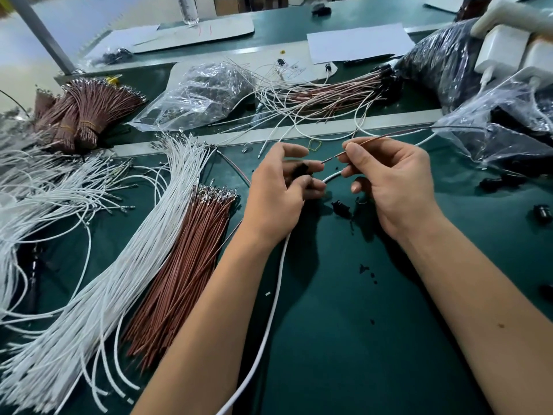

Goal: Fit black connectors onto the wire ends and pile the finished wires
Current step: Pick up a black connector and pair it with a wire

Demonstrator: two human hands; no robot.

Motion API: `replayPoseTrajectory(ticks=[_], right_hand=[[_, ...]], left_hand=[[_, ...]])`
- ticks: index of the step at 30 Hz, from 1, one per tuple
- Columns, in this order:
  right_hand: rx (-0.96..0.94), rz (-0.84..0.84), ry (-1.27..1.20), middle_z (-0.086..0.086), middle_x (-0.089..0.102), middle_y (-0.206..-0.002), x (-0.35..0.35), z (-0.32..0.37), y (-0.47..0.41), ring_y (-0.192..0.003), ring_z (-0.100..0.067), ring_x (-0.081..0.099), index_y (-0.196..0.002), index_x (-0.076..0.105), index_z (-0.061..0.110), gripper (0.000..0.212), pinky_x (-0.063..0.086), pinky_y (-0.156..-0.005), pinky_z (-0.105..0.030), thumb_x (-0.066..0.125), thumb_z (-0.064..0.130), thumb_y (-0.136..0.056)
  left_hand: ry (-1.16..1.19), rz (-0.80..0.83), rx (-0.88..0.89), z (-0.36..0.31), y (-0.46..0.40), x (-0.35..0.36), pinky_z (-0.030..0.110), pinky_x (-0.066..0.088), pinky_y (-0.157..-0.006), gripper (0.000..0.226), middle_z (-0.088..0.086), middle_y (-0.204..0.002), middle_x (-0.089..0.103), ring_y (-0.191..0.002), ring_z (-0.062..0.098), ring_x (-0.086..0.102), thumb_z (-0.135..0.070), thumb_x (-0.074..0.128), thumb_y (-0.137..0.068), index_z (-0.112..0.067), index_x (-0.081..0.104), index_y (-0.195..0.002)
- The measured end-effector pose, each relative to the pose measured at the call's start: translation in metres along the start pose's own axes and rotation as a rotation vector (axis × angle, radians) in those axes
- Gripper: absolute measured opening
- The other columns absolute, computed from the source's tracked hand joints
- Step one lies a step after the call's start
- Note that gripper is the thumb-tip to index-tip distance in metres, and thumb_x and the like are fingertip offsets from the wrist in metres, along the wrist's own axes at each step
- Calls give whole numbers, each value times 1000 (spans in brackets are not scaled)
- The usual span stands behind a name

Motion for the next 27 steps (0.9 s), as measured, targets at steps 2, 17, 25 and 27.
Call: replayPoseTrajectory(ticks=[2, 17, 25, 27], right_hand=[[-3, -7, 2, -6, 77, -80, 0, -1, 0, -64, -15, 68, -95, 74, 7, 3, 47, -47, -19, 74, 9, -93], [25, -6, -53, -9, 77, -83, 2, -4, 0, -63, -14, 65, -94, 75, 6, 3, 46, -48, -20, 74, 9, -93], [44, -22, -71, -7, 76, -80, 0, -1, 1, -63, -13, 64, -94, 74, 6, 2, 45, -48, -20, 73, 8, -93], [41, -17, -66, -8, 76, -81, 1, 0, 2, -63, -14, 64, -94, 74, 6, 2, 45, -48, -20, 73, 8, -93]], left_hand=[[4, -17, 14, 0, -1, -2, 39, 62, -85, 20, 17, -107, 71, -85, 25, 76, 16, 55, -95, 4, 57, -111], [77, -127, -23, -1, 0, -12, 31, 62, -74, 41, 3, -88, 79, -81, 19, 77, 3, 85, -76, -11, 63, -107], [177, -131, 14, 0, -1, -12, 35, 63, -71, 16, 19, -80, 75, -73, 32, 76, 2, 79, -84, 5, 67, -93], [193, -110, 8, -1, -1, -10, 32, 62, -70, 11, 20, -80, 75, -73, 30, 76, 0, 76, -86, 5, 69, -93]])
Point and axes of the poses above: each hand's wrist, its own y-axis away from the middle knuckle, its own x-axis out of the palm, z = x × y, the point moved 7 cm from there along -y, towards the middle knuckle
